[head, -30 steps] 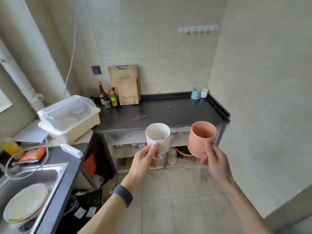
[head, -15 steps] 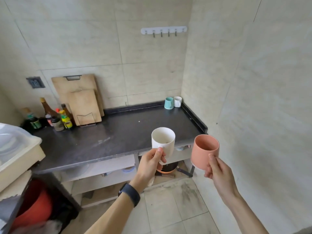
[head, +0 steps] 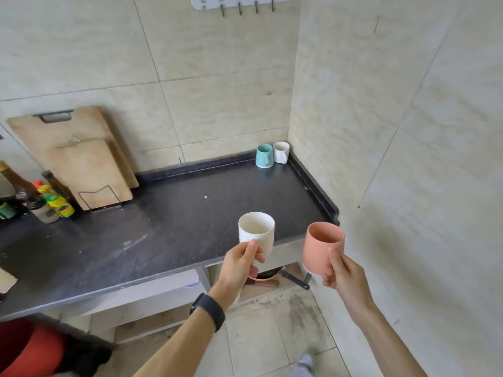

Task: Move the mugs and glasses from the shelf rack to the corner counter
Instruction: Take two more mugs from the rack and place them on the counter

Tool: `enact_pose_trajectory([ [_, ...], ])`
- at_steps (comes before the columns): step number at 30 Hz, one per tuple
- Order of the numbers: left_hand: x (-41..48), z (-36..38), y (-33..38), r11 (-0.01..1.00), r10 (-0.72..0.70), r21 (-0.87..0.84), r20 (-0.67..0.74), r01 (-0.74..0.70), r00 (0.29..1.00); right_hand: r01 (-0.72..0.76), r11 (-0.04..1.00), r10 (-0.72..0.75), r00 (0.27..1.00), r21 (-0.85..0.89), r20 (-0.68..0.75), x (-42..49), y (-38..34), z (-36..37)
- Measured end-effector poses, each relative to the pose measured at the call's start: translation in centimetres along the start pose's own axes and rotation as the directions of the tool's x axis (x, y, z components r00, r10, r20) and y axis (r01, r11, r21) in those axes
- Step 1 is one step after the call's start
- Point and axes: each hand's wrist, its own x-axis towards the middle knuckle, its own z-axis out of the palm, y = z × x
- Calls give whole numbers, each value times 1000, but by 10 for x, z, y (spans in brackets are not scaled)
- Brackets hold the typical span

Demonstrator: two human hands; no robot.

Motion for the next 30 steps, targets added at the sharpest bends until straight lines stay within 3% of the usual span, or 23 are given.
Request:
enact_pose_trajectory([
  [10,135,58,-3,976,-216,-5,-116,217,969,-154,962,182,977,-225,107,167,16,11],
  [17,215,85,-13,938,-346,-49,-152,343,926,-261,922,301,947,-285,108,250,23,39],
  [30,388,98,-25,875,-476,-111,-16,471,880,-524,848,530,841,-81,107,400,16,101],
])
